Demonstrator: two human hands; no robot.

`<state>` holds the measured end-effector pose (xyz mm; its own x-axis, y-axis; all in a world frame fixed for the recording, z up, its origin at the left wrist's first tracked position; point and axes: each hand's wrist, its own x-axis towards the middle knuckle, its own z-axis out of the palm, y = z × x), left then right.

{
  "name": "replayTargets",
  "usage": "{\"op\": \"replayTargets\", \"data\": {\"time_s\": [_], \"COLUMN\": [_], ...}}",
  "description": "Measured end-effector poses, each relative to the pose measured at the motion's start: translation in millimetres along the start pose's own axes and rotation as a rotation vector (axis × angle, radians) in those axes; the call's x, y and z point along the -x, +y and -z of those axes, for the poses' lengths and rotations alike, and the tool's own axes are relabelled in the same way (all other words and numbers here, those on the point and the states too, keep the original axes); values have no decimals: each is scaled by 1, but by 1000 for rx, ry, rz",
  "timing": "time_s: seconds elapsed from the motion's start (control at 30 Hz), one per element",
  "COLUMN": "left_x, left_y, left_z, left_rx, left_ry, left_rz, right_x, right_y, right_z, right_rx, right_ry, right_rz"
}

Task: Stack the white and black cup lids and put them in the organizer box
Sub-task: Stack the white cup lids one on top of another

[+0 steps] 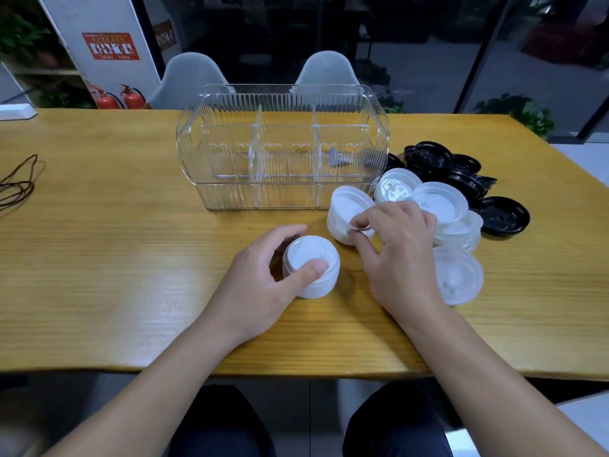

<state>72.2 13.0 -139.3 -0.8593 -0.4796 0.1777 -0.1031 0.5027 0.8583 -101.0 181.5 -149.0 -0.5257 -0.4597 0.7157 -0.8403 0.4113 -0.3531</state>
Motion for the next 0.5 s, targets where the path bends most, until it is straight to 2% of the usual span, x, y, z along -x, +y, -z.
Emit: {"op": "replayTargets", "data": {"time_s": [0.13, 0.3, 0.4, 0.5], "left_x": [-5, -20, -25, -21], "left_y": [3, 11, 11, 11], "left_z": [0, 3, 1, -5], "left_rx": [81, -37, -124, -107], "left_ry": [52, 132, 116, 89], "left_rz": [-60, -275, -431, -436], "right_x": [-1, -1, -2, -3], "right_y": [-6, -22, -27, -27], "right_z": [5, 16, 20, 20], "right_rx": [-153, -359, -479, -599], "right_ry": [9, -15, 8, -13], "right_rz": [15, 26, -38, -123]}}
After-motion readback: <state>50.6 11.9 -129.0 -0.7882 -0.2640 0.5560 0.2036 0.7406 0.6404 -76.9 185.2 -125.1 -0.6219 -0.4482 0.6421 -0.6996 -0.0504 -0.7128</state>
